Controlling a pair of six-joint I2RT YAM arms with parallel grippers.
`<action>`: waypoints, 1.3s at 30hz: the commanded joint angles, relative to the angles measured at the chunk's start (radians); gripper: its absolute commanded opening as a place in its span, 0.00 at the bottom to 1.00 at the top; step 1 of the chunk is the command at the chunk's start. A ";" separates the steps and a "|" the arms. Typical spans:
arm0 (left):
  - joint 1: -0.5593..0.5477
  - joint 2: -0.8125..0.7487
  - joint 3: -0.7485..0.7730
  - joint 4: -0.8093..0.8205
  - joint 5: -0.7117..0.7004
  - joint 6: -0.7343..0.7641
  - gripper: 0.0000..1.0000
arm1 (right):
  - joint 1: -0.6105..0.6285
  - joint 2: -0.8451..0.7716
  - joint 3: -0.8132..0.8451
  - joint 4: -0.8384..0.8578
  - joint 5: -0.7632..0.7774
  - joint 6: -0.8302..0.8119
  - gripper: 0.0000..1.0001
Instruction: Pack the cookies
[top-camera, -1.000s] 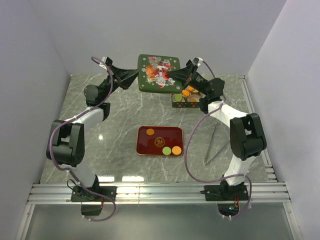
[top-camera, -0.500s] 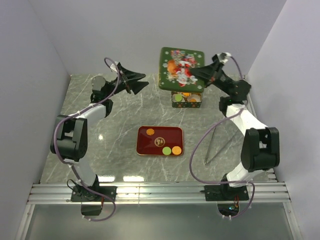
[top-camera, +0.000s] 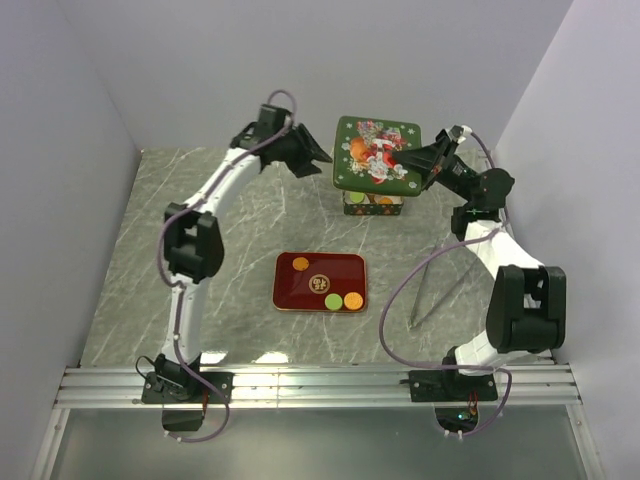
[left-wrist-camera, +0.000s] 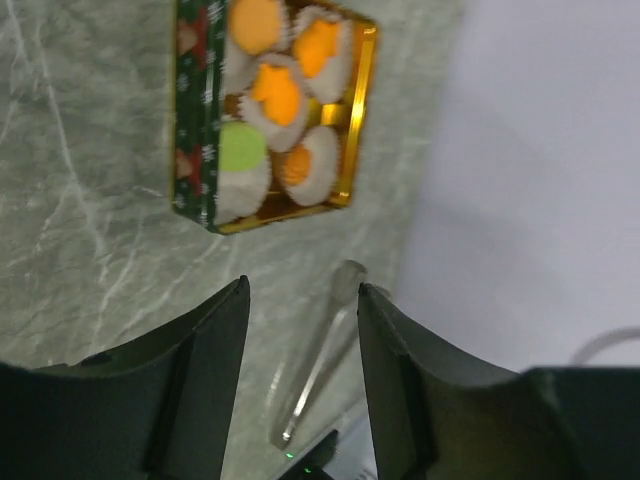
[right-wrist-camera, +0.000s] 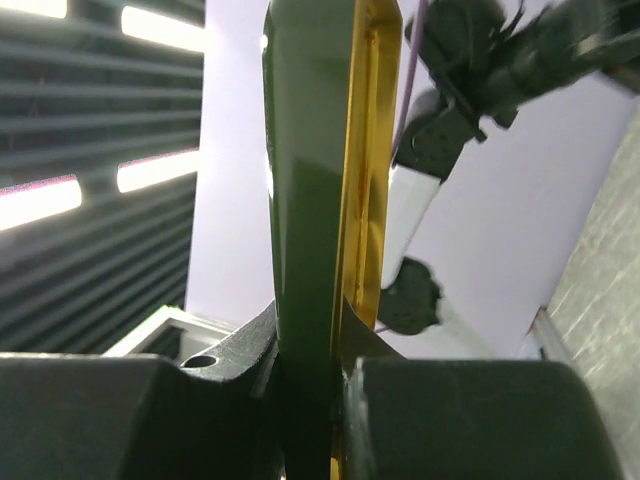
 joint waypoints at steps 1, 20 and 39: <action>-0.066 0.089 0.149 -0.320 -0.189 0.142 0.53 | -0.018 -0.091 -0.017 -0.123 -0.050 0.031 0.00; -0.255 0.170 0.169 -0.217 -0.456 0.167 0.52 | 0.075 -0.159 -0.051 -0.219 -0.059 -0.026 0.00; -0.232 0.347 0.318 -0.176 -0.472 0.162 0.49 | 0.101 -0.142 -0.056 -0.171 -0.052 0.003 0.00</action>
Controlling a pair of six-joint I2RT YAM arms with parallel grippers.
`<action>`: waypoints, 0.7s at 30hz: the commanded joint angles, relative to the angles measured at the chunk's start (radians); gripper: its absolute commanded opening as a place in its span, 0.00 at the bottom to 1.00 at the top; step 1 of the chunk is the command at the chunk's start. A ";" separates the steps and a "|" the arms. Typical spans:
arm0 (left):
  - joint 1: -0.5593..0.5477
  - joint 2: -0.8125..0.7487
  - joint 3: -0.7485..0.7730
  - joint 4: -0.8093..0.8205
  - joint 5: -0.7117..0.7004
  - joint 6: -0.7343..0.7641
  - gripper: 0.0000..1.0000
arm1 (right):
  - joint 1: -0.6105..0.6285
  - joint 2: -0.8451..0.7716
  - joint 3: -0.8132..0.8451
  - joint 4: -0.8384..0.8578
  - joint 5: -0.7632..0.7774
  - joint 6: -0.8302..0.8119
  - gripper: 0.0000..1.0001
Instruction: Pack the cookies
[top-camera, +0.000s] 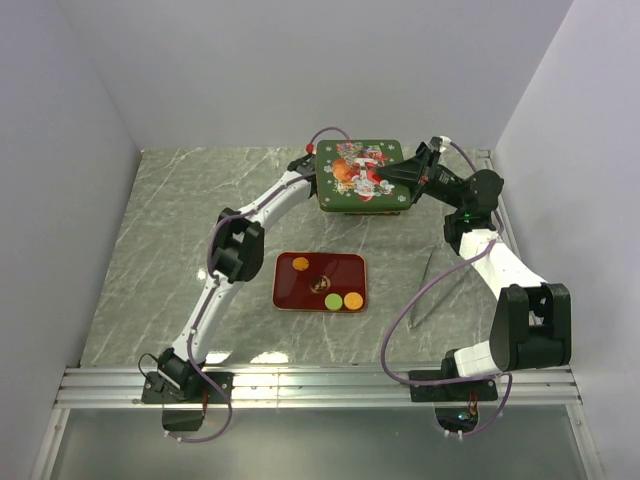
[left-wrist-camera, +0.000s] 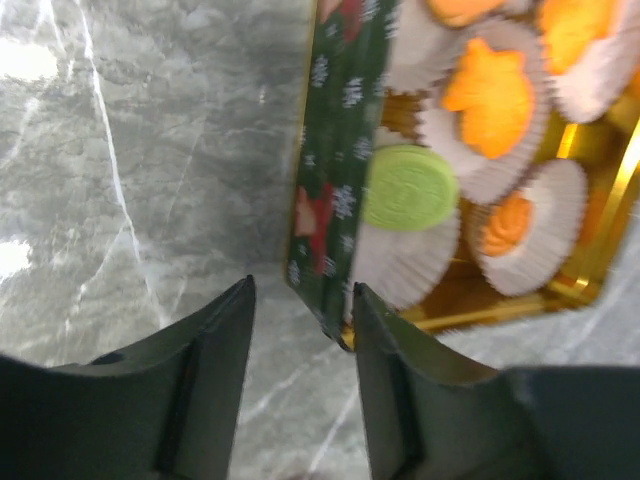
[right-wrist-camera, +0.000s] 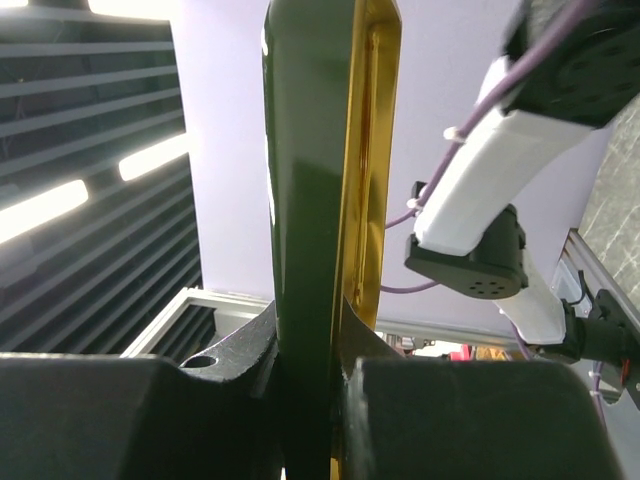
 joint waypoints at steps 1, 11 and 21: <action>-0.001 0.025 0.069 0.005 0.005 0.013 0.48 | 0.008 -0.017 0.003 0.040 0.002 0.009 0.00; 0.048 -0.076 -0.125 -0.010 -0.031 0.016 0.20 | 0.013 0.015 0.031 0.024 -0.003 -0.008 0.00; 0.099 -0.262 -0.369 -0.043 -0.111 0.047 0.08 | 0.024 0.037 0.042 0.007 -0.011 -0.021 0.00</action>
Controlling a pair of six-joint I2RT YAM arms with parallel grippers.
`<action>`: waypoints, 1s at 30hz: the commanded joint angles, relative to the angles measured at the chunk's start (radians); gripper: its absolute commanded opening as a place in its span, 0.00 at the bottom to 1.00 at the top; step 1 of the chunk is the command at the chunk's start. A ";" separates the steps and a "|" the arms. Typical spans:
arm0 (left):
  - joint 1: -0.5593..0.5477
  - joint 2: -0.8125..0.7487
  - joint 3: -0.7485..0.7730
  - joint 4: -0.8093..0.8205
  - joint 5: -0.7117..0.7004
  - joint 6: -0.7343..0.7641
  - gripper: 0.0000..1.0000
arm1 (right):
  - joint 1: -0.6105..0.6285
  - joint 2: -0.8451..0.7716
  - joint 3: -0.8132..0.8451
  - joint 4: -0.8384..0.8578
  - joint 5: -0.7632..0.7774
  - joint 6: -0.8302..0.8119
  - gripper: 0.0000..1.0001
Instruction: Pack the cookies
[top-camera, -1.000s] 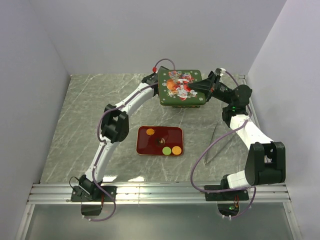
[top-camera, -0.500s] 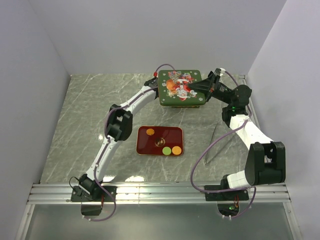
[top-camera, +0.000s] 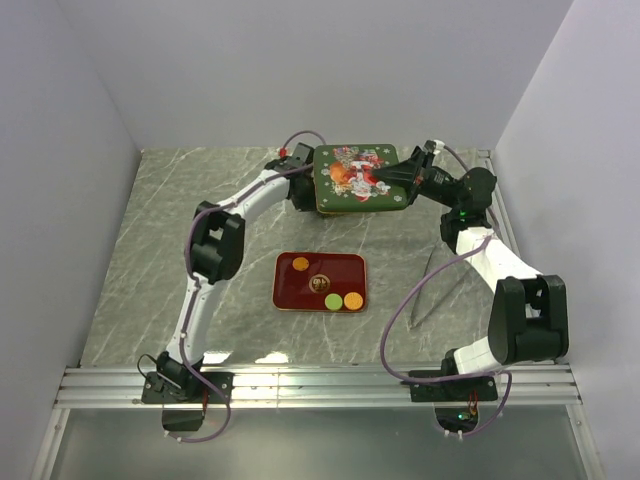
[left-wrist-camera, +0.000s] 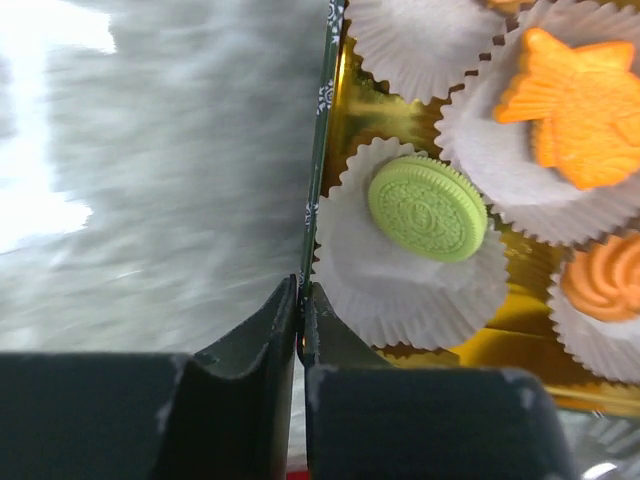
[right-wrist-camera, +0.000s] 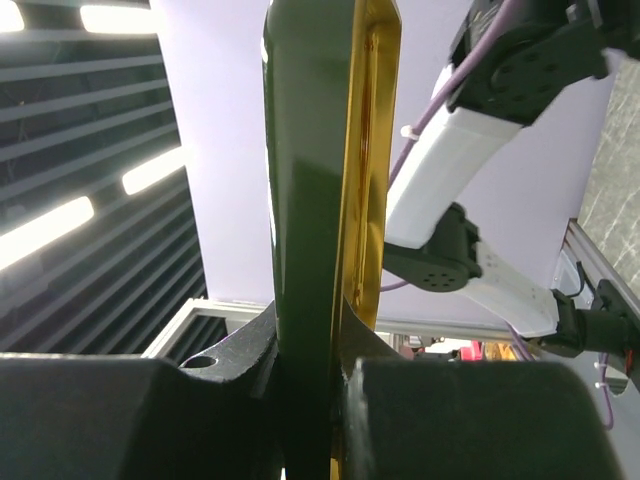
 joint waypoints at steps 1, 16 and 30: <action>0.022 -0.099 -0.098 -0.072 -0.081 0.045 0.08 | 0.012 -0.003 0.042 0.029 -0.006 -0.014 0.00; 0.032 -0.382 -0.377 -0.122 -0.202 0.197 0.08 | 0.020 -0.012 0.039 -0.064 -0.023 -0.090 0.00; 0.036 -0.575 -0.592 -0.075 -0.225 0.203 0.28 | 0.019 -0.019 0.062 -0.781 0.040 -0.718 0.00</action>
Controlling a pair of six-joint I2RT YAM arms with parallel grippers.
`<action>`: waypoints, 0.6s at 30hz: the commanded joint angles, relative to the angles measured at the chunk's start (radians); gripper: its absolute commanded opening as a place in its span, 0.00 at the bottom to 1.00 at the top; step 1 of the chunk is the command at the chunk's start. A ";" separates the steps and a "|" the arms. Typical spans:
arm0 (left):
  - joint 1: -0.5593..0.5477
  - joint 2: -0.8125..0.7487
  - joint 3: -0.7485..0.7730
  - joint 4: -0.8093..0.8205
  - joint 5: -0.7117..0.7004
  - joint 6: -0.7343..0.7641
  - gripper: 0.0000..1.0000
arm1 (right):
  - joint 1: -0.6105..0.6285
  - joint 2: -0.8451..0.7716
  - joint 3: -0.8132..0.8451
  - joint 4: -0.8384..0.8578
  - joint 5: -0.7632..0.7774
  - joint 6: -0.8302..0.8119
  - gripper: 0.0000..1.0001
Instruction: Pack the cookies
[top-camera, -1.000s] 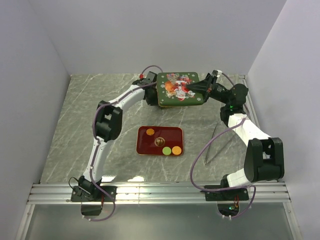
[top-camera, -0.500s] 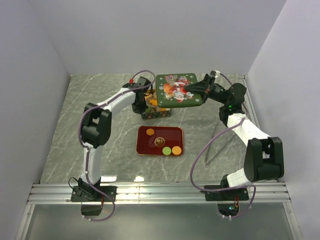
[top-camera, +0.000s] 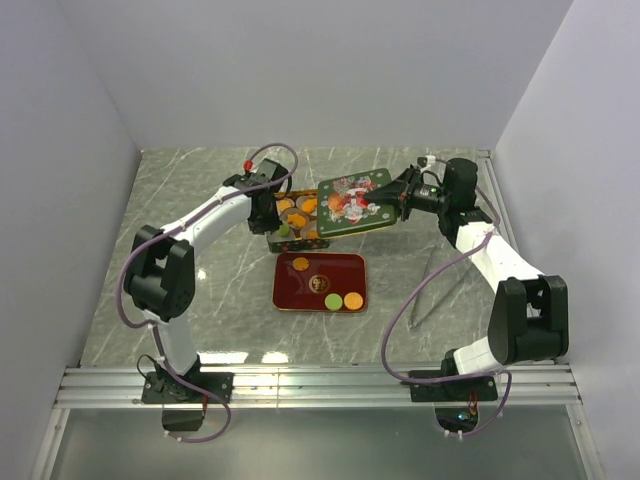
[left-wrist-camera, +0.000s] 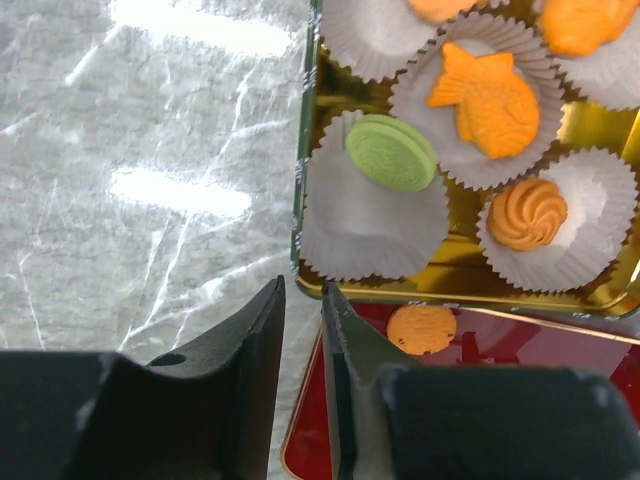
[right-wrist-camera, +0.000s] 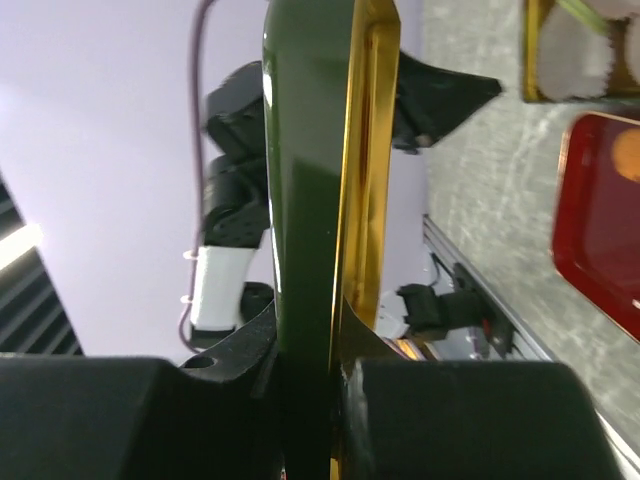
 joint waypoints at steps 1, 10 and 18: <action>0.005 -0.050 -0.028 0.033 -0.020 0.005 0.28 | 0.003 -0.012 -0.011 -0.026 -0.001 -0.084 0.00; 0.054 -0.165 0.001 -0.002 -0.025 -0.007 0.47 | 0.037 0.066 0.022 0.066 0.034 -0.094 0.00; 0.130 -0.500 -0.231 0.215 -0.077 -0.013 0.66 | 0.149 0.201 0.115 0.149 0.071 -0.149 0.00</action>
